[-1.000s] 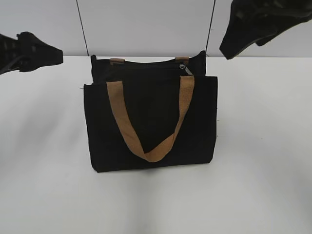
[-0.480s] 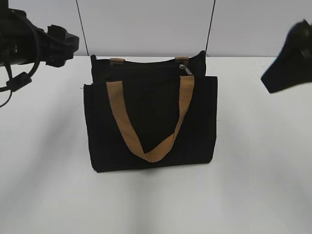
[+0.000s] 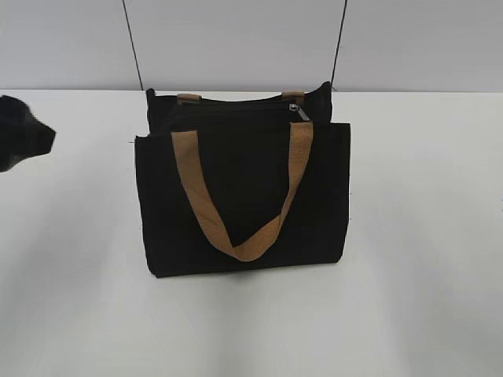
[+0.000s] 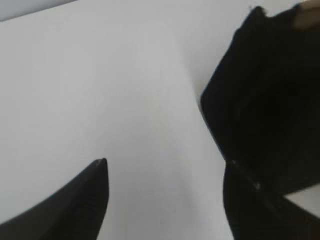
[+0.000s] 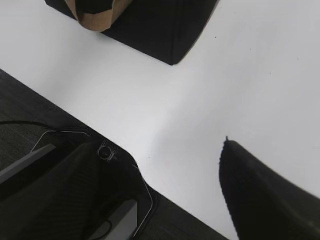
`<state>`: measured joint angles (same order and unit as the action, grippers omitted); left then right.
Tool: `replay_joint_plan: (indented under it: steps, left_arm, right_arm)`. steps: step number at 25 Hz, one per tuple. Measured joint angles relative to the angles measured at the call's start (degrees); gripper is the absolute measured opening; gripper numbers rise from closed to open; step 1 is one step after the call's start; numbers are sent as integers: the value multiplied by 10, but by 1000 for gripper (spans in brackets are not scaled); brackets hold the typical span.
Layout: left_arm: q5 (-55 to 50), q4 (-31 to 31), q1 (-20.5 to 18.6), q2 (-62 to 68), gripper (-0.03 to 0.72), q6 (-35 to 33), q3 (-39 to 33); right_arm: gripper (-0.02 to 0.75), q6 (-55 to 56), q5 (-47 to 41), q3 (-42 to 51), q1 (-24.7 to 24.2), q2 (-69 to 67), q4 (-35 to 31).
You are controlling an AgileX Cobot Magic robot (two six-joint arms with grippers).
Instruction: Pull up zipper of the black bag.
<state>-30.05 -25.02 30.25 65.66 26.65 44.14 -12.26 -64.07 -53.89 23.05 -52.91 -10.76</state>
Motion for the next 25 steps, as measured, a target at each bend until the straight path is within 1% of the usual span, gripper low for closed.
replay_joint_plan:
  steps: [3,5,7,9,11,14,17,19,21,25]
  left_arm:
    - [-83,95,0,-91,533,-117,0]
    - [-155,133,1,-153,533,-164,0]
    - [-236,164,1,-223,531,-190,0]
    - [-298,183,2,-272,531,-199,0]
    - [-336,200,2,-322,531,-202,-10]
    - [-358,225,2,-391,527,-203,-41]
    - [-362,241,2,-445,501,-205,-74]
    - [-359,246,2,-470,481,-211,-96]
    - [-342,271,2,-484,474,-231,-113]
    - [-308,319,2,-485,471,-266,-124]
  right_arm:
    - [574,1,-23,26,0,54,0]
    - [574,4,-43,54,0,103,0]
    - [574,13,-50,87,0,143,0]
    - [574,21,-52,129,0,193,1]
    - [574,24,-53,168,0,241,1]
    - [574,27,-56,217,0,308,3]
    - [574,27,-42,245,0,353,7]
    - [575,27,-29,252,0,365,13]
    - [575,27,-13,256,0,367,22]
    - [575,27,8,271,0,367,29]
